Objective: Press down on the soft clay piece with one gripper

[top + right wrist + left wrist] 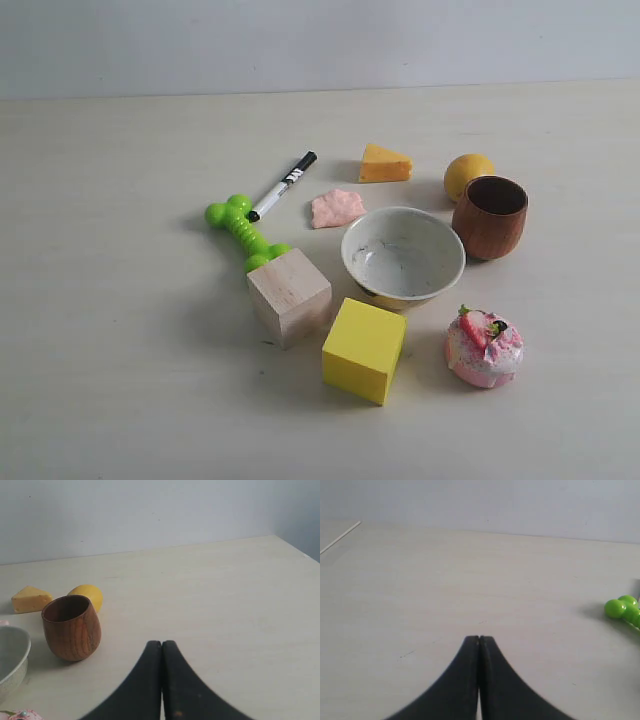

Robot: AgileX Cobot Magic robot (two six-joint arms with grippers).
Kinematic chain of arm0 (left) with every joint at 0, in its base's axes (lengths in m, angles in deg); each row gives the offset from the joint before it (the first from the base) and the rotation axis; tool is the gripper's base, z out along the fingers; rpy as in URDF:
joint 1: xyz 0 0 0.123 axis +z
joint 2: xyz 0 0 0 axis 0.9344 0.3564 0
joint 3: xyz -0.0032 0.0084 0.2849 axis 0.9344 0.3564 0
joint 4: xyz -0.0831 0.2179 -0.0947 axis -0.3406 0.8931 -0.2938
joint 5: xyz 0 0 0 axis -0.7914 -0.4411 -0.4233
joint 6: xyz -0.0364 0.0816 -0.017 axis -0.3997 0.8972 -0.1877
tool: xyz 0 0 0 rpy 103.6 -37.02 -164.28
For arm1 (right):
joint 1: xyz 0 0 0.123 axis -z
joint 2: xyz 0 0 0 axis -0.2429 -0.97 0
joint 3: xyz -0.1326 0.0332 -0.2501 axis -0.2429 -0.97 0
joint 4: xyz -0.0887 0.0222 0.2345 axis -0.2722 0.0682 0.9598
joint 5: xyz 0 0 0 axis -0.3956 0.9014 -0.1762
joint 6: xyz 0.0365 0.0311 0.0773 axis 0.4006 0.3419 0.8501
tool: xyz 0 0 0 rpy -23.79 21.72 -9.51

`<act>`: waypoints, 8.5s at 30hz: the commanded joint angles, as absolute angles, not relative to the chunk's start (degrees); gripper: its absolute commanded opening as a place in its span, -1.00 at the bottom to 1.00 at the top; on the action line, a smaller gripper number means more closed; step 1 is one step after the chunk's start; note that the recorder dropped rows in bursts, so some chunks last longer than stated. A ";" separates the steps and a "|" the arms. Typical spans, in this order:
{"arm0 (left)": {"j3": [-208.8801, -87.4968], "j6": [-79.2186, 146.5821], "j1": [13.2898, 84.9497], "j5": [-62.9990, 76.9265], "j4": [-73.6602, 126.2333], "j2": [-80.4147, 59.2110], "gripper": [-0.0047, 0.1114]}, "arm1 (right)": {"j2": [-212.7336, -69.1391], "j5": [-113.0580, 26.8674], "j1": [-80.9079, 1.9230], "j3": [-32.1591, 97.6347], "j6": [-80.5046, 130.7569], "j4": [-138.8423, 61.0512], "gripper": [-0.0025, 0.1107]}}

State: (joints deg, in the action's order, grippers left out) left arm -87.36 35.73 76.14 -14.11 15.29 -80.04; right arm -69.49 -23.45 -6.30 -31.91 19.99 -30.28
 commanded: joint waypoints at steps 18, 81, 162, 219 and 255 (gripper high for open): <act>-87.50 35.69 75.84 0.83 12.17 -80.41 -0.92 | -69.14 -23.85 -6.45 -32.16 19.90 -30.30 -0.96; -165.26 57.18 47.42 -35.87 -9.37 9.81 -0.92 | -69.14 -23.85 -6.45 -32.16 19.90 -30.30 -0.96; -198.95 39.76 30.91 -41.73 17.15 50.44 -0.92 | -69.14 -23.85 -6.45 -32.16 19.90 -30.30 -0.96; -213.57 28.43 32.00 -51.78 22.52 62.23 -0.92 | -69.14 -23.85 -6.45 -32.16 19.90 -30.30 -0.96; -213.57 14.42 32.00 -53.85 23.14 67.02 -0.92 | -69.14 -23.85 -6.45 -32.16 19.90 -30.30 -0.96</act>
State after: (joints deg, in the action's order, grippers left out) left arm -213.45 15.73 31.86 -52.33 22.83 65.98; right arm -69.49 -23.45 -6.30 -31.91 19.99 -30.28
